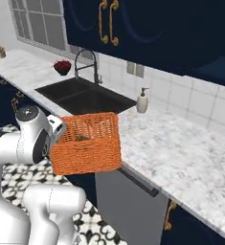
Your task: Open the cabinet, pick up the bread from the cabinet and place it in the basket. Then move the basket to the dining counter.
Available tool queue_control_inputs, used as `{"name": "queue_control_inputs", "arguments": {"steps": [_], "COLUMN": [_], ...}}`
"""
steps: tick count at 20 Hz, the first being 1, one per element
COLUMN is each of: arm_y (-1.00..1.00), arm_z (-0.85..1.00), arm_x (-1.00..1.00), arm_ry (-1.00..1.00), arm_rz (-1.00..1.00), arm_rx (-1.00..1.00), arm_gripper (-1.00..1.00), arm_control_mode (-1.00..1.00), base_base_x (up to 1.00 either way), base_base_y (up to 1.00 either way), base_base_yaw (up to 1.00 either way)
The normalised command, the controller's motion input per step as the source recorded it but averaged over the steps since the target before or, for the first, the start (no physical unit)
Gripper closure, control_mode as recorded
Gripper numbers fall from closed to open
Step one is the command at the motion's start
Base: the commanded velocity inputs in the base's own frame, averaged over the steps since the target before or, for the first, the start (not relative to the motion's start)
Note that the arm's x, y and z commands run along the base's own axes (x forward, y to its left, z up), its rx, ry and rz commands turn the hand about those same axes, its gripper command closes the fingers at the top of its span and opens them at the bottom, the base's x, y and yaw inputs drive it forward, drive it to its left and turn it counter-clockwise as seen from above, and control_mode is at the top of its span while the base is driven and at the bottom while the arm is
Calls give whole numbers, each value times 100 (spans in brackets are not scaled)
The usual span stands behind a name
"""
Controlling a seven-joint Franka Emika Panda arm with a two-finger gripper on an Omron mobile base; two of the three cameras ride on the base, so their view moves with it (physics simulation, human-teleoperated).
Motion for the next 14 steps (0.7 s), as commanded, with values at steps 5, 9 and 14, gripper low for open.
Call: {"name": "queue_control_inputs", "arguments": {"steps": [5,9,14], "arm_y": [0,0,0], "arm_z": [0,0,0], "arm_x": [0,0,0], "arm_ry": [0,0,0], "arm_rz": [0,0,0], "arm_rx": [0,0,0], "arm_gripper": [100,100,100], "arm_control_mode": [100,100,100], "base_base_x": [-12,-2,0], "base_base_y": [0,0,0], "base_base_yaw": [97,98,96]}}
